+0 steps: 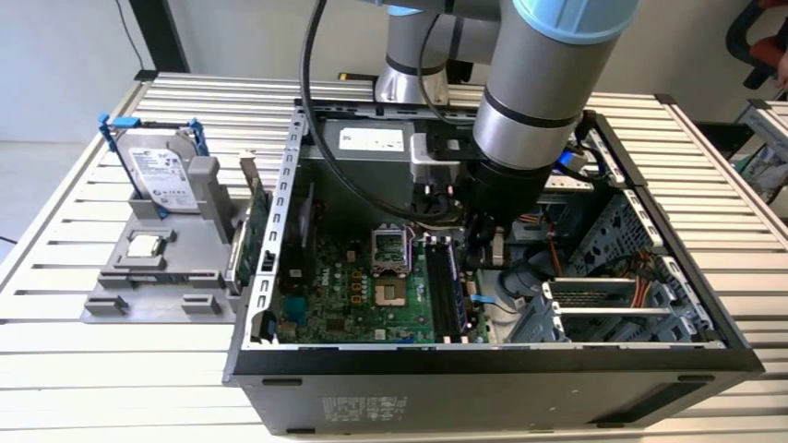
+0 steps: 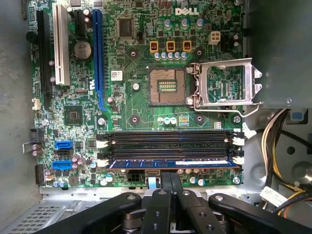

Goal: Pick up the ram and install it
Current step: 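Press down the ram until it locks into place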

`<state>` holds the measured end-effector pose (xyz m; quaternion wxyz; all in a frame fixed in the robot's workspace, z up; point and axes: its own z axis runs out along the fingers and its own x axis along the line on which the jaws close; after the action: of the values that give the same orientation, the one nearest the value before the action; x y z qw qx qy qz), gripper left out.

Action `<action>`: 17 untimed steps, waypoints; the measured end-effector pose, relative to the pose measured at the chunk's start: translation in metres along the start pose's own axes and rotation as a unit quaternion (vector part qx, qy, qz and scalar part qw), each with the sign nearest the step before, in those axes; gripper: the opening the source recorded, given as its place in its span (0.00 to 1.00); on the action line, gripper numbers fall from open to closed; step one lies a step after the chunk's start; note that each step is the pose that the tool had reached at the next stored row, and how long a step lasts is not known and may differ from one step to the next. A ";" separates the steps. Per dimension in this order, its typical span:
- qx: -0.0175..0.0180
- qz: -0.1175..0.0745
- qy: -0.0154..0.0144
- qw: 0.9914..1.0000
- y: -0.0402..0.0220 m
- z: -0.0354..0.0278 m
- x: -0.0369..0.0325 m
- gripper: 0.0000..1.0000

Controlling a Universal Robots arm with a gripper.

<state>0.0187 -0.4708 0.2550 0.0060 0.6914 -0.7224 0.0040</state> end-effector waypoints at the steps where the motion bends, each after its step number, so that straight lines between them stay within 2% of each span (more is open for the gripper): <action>1: 0.000 0.000 0.000 1.000 0.0000 0.0000 0.0000 0.00; 17: 0.000 -0.014 0.000 1.000 0.0000 0.0029 -0.0001 0.00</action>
<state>0.0187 -0.4708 0.2521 0.0059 0.7012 -0.7129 0.0040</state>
